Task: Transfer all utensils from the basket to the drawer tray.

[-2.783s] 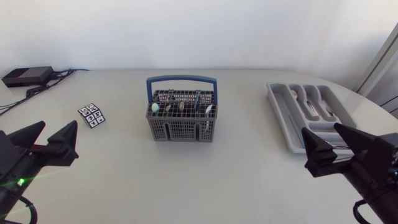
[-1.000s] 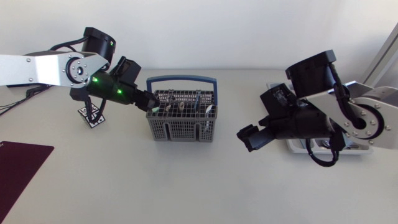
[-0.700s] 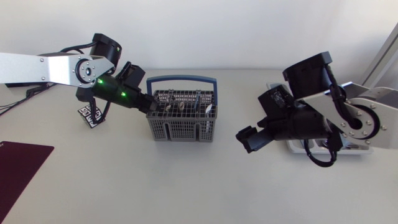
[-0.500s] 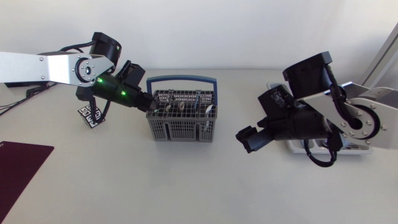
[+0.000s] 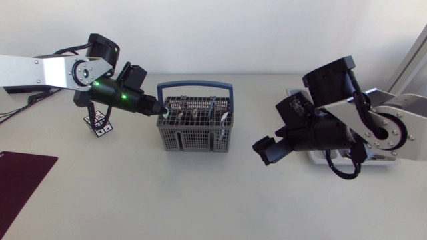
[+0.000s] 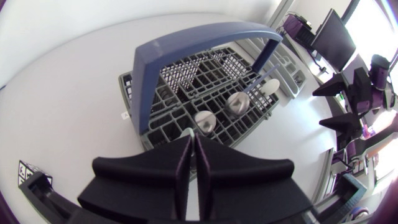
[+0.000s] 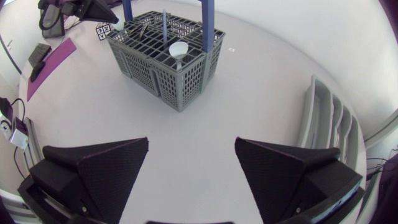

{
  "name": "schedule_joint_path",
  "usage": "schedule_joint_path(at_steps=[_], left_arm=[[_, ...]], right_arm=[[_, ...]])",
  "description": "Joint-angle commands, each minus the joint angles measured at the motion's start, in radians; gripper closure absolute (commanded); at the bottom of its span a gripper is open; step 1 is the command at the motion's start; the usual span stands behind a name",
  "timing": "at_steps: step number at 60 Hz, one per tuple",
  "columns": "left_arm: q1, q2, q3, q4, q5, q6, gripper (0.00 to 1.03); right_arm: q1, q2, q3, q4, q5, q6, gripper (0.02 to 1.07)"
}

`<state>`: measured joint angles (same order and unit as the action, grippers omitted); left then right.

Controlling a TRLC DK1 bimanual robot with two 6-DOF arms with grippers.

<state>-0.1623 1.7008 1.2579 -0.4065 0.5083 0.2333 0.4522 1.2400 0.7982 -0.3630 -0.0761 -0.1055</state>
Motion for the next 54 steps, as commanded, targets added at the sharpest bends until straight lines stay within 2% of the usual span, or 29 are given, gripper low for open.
schedule_joint_path(at_steps=[1,14,38,45,54], left_arm=[[0.02,-0.02,0.034,-0.008,0.036,-0.028,0.99],[0.046,-0.127,0.057,-0.045,0.136,-0.063,0.99],[0.047,-0.371,0.084,-0.144,0.182,-0.124,0.99],[0.003,-0.441,0.078,-0.193,0.185,-0.127,0.99],[-0.125,-0.486,0.024,-0.212,0.187,-0.107,0.99]], right_arm=[[0.014,0.003,-0.021,0.004,-0.002,-0.013,0.07],[0.026,0.001,-0.021,0.004,-0.002,-0.022,0.07],[0.032,-0.048,-0.033,0.001,-0.002,-0.036,0.07],[0.031,-0.071,-0.042,0.009,-0.027,-0.043,0.07],[0.028,-0.1,-0.037,-0.001,-0.048,-0.092,0.07]])
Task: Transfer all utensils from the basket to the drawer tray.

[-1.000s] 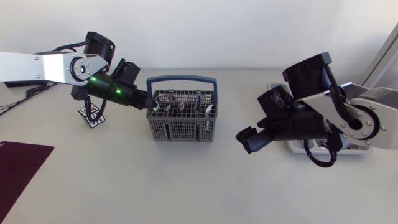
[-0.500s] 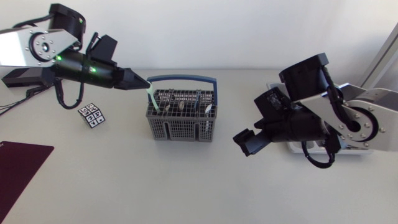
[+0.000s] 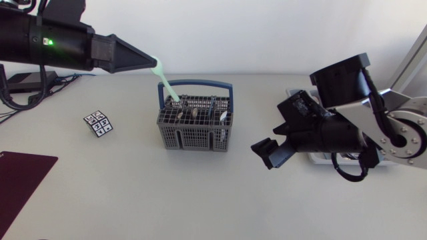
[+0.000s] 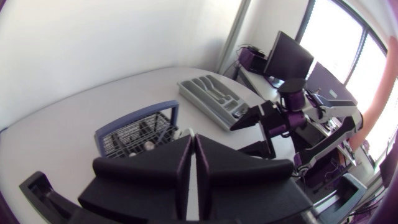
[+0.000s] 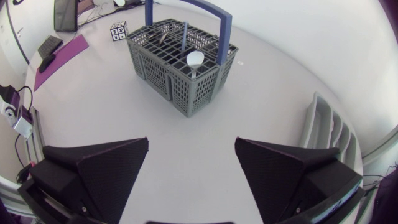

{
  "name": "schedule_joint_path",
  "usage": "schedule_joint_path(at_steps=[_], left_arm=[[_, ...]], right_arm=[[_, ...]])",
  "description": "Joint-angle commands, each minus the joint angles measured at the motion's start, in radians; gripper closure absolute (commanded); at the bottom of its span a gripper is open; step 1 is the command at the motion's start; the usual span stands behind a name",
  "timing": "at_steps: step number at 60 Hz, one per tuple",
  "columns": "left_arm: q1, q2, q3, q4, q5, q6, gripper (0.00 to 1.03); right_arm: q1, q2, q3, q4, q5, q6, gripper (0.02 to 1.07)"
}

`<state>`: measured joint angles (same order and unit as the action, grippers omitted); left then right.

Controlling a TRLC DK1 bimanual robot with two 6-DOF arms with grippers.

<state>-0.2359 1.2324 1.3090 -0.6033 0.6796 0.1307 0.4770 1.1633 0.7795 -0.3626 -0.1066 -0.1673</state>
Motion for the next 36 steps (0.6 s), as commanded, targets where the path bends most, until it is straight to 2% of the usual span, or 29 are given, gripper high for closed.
schedule_joint_path(at_steps=[1,8,21,30,36], left_arm=[[-0.077,-0.021,-0.036,-0.015,0.015,0.001,0.99],[-0.177,-0.013,-0.068,-0.012,0.015,0.038,0.99],[-0.31,0.042,-0.113,-0.049,0.02,0.13,0.99],[-0.347,0.068,-0.102,-0.075,0.103,0.135,0.99],[-0.367,0.087,-0.09,-0.085,0.121,0.135,0.99]], right_arm=[[0.003,-0.03,-0.019,-0.001,-0.035,-0.032,0.07],[0.005,-0.074,-0.022,-0.021,-0.108,-0.061,0.07],[0.011,-0.152,-0.022,-0.052,-0.265,-0.089,0.07],[0.051,-0.154,-0.029,-0.047,-0.329,-0.1,0.08],[0.091,-0.159,-0.034,-0.041,-0.354,-0.117,0.14]])
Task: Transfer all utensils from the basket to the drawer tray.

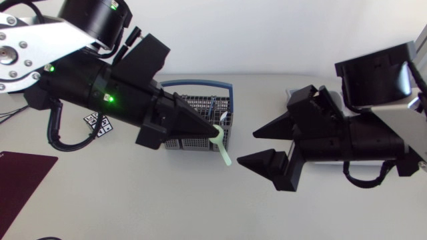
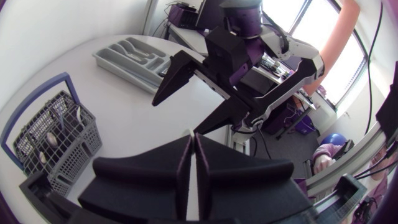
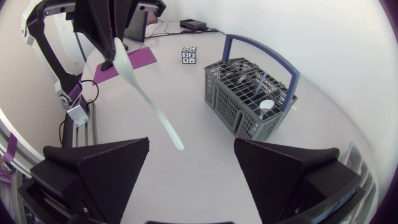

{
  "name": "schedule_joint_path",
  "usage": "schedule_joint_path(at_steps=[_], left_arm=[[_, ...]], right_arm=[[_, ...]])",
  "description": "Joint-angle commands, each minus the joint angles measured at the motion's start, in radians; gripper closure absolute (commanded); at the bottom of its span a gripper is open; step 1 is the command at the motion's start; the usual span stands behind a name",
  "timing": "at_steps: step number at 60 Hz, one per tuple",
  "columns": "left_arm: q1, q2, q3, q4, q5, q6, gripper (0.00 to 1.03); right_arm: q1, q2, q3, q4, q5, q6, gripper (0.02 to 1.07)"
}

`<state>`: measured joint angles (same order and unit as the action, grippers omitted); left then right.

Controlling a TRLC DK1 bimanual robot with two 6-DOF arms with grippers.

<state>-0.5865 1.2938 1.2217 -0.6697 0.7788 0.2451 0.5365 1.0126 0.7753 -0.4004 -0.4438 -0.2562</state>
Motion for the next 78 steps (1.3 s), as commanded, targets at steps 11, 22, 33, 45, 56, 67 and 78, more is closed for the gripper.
schedule_joint_path(at_steps=[11,22,33,45,56,67,78], left_arm=[[-0.039,0.052,0.024,-0.039,0.066,0.022,0.99],[-0.044,0.062,0.035,-0.045,0.099,0.022,0.99],[-0.044,0.062,0.044,-0.051,0.106,0.022,0.99],[-0.044,0.064,0.042,-0.051,0.108,0.022,0.99],[-0.03,0.065,0.045,-0.053,0.109,0.022,0.98],[-0.013,0.065,0.053,-0.053,0.112,0.02,0.75],[0.031,0.059,0.098,-0.031,0.112,0.005,0.29]], right_arm=[[0.095,-0.003,-0.031,0.02,-0.021,-0.038,0.25],[0.118,-0.005,-0.056,0.058,-0.036,-0.066,0.6],[0.125,0.003,-0.071,0.078,-0.058,-0.075,0.78],[0.12,-0.008,-0.074,0.083,-0.079,-0.072,0.93],[0.118,-0.016,-0.076,0.074,-0.104,-0.069,1.01],[0.12,-0.014,-0.082,0.058,-0.116,-0.077,1.02],[0.118,0.0,-0.088,0.04,-0.121,-0.084,1.01]])
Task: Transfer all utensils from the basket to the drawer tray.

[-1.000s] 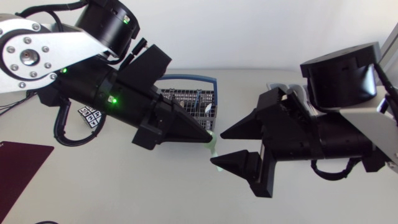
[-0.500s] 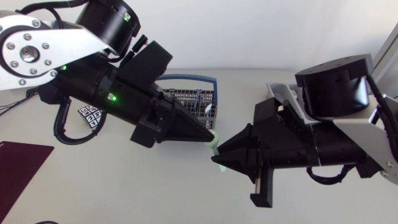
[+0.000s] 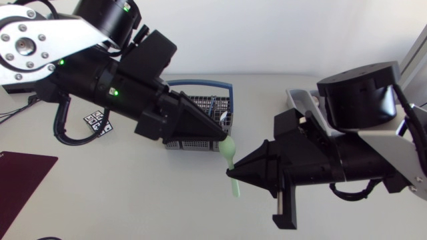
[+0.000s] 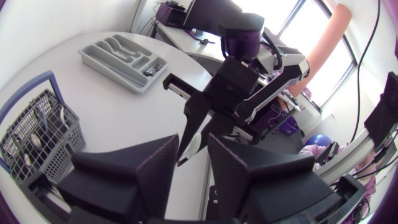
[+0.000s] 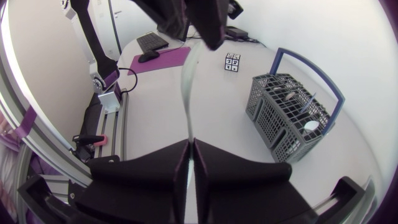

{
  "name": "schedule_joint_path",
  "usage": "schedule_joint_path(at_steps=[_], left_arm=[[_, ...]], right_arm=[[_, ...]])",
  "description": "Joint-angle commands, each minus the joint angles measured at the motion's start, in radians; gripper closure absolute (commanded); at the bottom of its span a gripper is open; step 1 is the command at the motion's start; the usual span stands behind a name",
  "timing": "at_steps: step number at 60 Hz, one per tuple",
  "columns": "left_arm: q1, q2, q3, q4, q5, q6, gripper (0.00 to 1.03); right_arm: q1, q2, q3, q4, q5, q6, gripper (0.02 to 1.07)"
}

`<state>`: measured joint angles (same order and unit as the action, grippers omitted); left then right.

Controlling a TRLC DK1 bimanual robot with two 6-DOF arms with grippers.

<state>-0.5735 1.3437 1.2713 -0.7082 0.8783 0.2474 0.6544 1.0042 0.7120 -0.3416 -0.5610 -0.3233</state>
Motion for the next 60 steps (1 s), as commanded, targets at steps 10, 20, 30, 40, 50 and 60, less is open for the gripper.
schedule_joint_path(at_steps=[10,20,30,40,50,60], left_arm=[[0.104,-0.009,0.086,0.118,0.008,-0.073,0.26],[0.138,-0.005,0.102,0.159,-0.17,-0.073,0.26],[0.093,0.029,0.056,0.184,-0.415,-0.02,0.26],[0.047,0.095,0.025,0.216,-0.607,0.009,0.26],[0.026,0.14,0.017,0.223,-0.664,0.016,0.26],[0.023,0.163,0.007,0.239,-0.711,0.023,0.26]], right_arm=[[-0.041,0.01,-0.042,-0.054,-0.002,-0.062,1.01],[-0.206,-0.007,-0.06,-0.112,0.039,-0.18,1.01],[-0.404,-0.036,-0.085,-0.169,0.105,-0.359,1.01],[-0.613,-0.05,-0.105,-0.178,0.151,-0.559,1.01],[-0.862,-0.007,-0.112,-0.145,0.153,-0.783,1.01],[-1.043,0.102,-0.106,-0.043,0.145,-0.939,1.01]])
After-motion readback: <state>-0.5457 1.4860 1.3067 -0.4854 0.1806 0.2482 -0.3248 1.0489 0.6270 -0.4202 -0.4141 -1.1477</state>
